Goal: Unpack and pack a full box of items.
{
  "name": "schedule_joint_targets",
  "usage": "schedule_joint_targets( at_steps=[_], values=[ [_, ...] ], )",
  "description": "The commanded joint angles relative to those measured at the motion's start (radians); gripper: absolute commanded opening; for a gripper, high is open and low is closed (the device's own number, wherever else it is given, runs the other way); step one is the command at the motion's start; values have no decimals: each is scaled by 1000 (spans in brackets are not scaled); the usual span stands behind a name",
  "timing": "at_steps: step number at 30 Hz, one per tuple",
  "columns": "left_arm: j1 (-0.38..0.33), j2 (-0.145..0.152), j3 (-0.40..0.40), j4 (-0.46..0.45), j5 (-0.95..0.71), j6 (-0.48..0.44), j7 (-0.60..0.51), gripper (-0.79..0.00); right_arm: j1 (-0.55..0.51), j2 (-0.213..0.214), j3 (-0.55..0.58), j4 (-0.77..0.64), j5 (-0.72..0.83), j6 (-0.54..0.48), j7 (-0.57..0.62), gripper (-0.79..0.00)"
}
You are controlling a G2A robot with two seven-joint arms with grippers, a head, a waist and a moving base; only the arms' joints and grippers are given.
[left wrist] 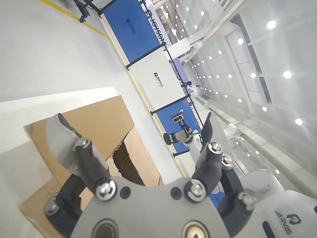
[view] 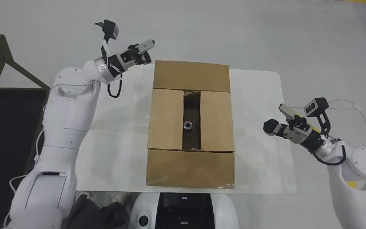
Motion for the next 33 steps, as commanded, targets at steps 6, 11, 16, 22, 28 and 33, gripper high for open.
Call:
schedule_joint_targets(
  at_steps=[6,11,16,22,28,33],
  values=[
    [70,31,-114,-43,-52,13,-117,0,0,0,0,0,0,0,0,0],
    [114,55,-191,-53,-31,-1,-188,0,0,0,0,0,0,0,0,0],
    [152,74,-249,-50,-39,-11,-253,0,0,0,0,0,0,0,0,0],
    [177,87,-276,-13,-48,-26,-292,0,0,0,0,0,0,0,0,0],
    [169,101,-305,37,-68,-49,-342,0,0,0,0,0,0,0,0,0],
    [154,112,-326,56,-96,-63,-373,0,0,0,0,0,0,0,0,0]
  ],
)
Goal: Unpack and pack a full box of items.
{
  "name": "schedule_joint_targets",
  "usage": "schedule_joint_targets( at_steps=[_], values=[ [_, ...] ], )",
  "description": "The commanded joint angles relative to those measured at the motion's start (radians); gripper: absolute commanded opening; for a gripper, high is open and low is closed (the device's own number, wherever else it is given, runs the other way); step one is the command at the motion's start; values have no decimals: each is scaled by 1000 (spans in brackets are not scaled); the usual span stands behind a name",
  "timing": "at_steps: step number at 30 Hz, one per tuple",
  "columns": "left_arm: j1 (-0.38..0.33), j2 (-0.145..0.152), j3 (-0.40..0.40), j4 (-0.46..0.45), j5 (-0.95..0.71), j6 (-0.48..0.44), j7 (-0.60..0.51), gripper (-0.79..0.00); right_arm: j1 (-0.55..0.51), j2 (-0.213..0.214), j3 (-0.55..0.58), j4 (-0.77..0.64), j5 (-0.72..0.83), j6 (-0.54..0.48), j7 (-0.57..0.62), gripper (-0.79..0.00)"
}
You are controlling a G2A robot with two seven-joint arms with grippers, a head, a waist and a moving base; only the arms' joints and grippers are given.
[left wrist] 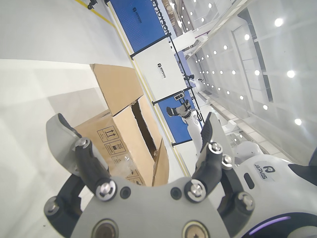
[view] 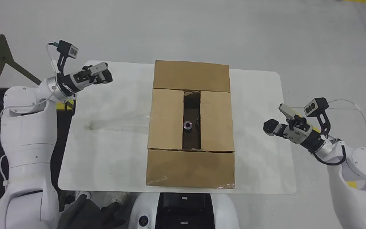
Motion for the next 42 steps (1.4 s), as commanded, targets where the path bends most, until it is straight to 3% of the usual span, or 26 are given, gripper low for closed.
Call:
schedule_joint_targets(
  at_steps=[1,36,42],
  values=[
    [-6,4,-7,5,-9,-6,-15,0,0,0,0,0,0,0,0,0],
    [-14,9,-13,16,-19,-8,-33,0,0,0,0,-1,-1,-1,-5,0],
    [-14,9,-13,16,-19,-8,-33,0,-16,-2,-33,-93,-26,-3,-29,0]
  ],
)
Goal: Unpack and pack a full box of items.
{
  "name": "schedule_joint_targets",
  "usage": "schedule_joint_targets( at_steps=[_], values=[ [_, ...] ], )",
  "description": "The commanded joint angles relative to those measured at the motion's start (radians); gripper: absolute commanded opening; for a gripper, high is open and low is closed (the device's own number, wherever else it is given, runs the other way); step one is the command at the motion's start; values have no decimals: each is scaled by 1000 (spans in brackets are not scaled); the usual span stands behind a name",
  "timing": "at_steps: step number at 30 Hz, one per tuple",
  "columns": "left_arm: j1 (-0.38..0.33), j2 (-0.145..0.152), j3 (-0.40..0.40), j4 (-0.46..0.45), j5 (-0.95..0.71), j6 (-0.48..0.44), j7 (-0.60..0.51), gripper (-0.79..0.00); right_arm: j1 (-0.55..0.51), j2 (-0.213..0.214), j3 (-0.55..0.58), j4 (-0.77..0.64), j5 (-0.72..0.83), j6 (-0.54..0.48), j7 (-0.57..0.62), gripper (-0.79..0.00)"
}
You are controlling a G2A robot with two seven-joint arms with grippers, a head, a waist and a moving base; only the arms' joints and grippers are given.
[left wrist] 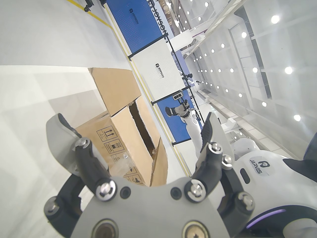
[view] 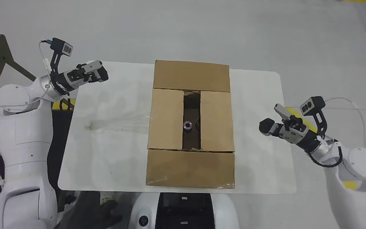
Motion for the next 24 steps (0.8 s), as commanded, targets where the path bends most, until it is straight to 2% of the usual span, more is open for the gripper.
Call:
schedule_joint_targets(
  at_steps=[1,13,24],
  values=[
    [0,0,0,0,0,0,0,0,-6,0,-11,-28,-22,-2,-6,0],
    [0,0,0,0,0,0,0,0,16,-4,-180,-159,-176,-7,-60,0],
    [0,0,0,0,0,0,0,0,147,-18,-377,-113,-269,130,-123,0]
  ],
)
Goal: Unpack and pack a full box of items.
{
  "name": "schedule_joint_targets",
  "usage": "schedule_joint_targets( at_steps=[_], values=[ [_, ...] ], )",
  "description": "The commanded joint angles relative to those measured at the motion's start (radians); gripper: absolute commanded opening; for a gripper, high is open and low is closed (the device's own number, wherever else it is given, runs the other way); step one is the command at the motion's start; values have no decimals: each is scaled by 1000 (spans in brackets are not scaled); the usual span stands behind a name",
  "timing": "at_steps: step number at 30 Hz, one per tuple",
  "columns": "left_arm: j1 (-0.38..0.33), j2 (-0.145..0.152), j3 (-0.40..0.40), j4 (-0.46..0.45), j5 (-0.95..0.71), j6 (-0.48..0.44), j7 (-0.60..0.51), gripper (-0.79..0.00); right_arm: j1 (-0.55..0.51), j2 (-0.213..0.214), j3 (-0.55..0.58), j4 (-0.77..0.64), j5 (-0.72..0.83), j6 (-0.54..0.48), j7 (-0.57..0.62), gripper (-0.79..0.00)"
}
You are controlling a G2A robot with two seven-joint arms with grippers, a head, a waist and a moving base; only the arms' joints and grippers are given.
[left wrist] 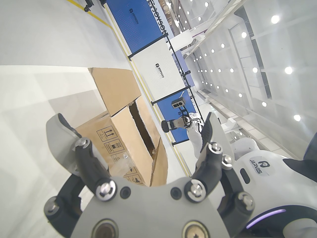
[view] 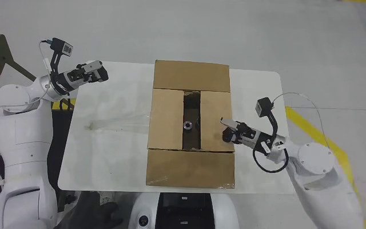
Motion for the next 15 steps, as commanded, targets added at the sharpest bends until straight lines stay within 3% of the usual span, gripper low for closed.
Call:
schedule_joint_targets(
  at_steps=[1,9,15],
  values=[
    [0,0,0,0,0,0,0,0,23,-3,-31,6,-14,13,-4,0],
    [0,0,0,0,0,0,0,0,97,-12,-143,19,-72,46,17,0],
    [0,0,0,0,0,0,0,0,100,-12,-146,19,-81,47,19,0]
  ],
)
